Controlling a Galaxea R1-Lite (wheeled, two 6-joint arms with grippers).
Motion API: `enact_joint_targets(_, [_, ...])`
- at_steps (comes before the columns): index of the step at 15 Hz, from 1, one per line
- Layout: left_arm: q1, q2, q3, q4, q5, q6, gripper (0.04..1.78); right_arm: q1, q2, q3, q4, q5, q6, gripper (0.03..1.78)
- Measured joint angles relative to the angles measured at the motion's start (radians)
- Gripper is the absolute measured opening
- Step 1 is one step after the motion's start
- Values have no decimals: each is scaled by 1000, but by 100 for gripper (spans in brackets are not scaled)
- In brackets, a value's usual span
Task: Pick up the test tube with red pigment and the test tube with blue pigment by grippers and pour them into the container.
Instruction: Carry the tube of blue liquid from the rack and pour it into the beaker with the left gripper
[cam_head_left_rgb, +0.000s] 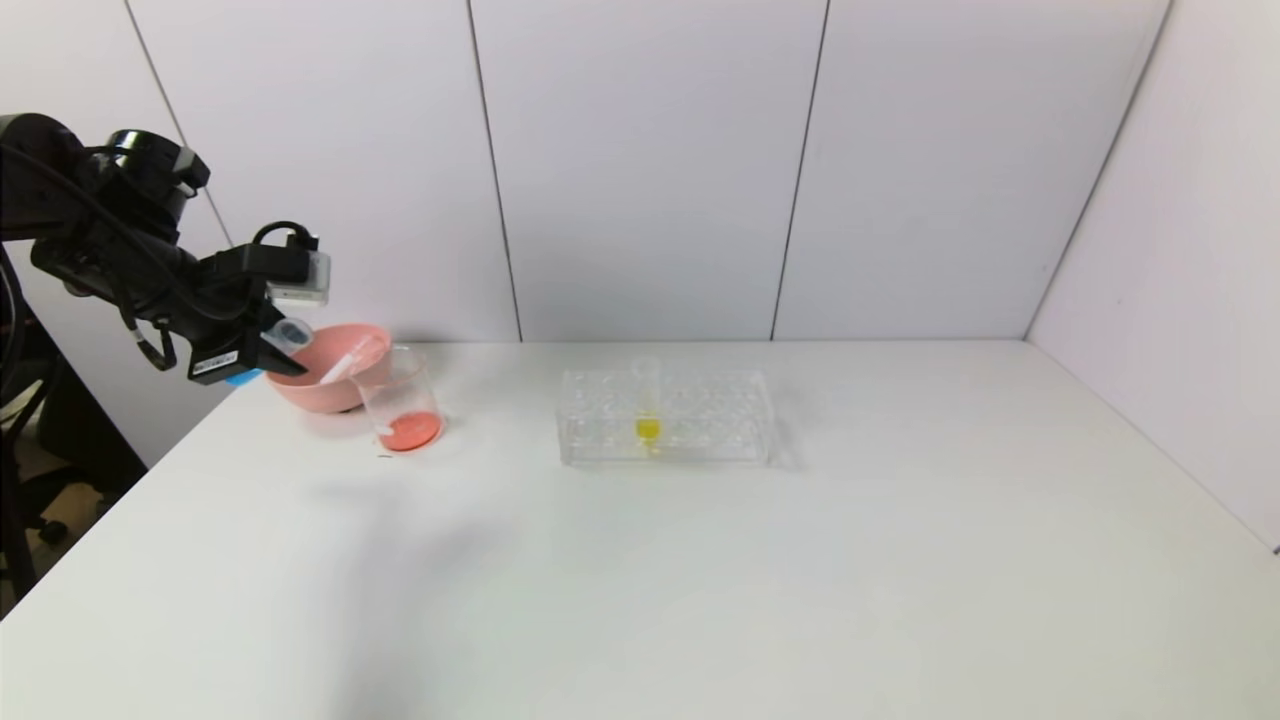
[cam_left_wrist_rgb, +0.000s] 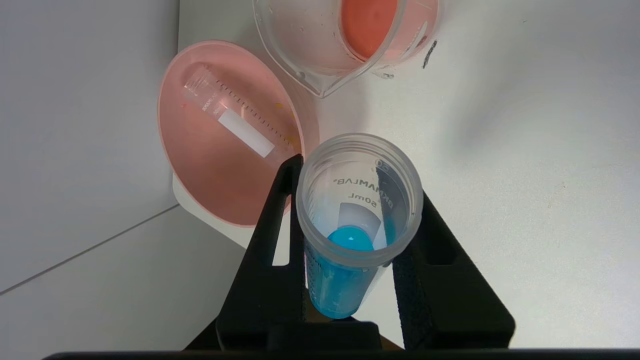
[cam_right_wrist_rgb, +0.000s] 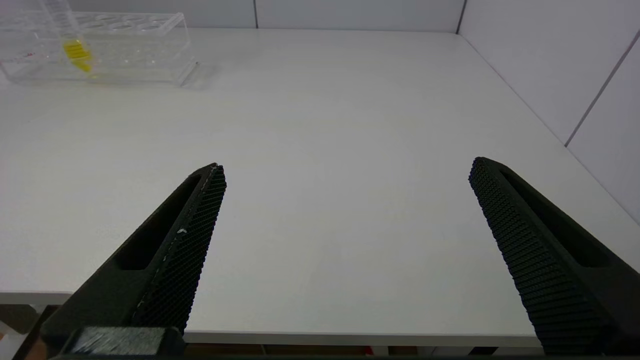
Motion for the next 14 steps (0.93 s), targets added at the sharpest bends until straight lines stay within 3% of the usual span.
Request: enact_joint_targets(14, [-38,-16,-1,51,16,-14,50,0,0,0,0,1,0,177])
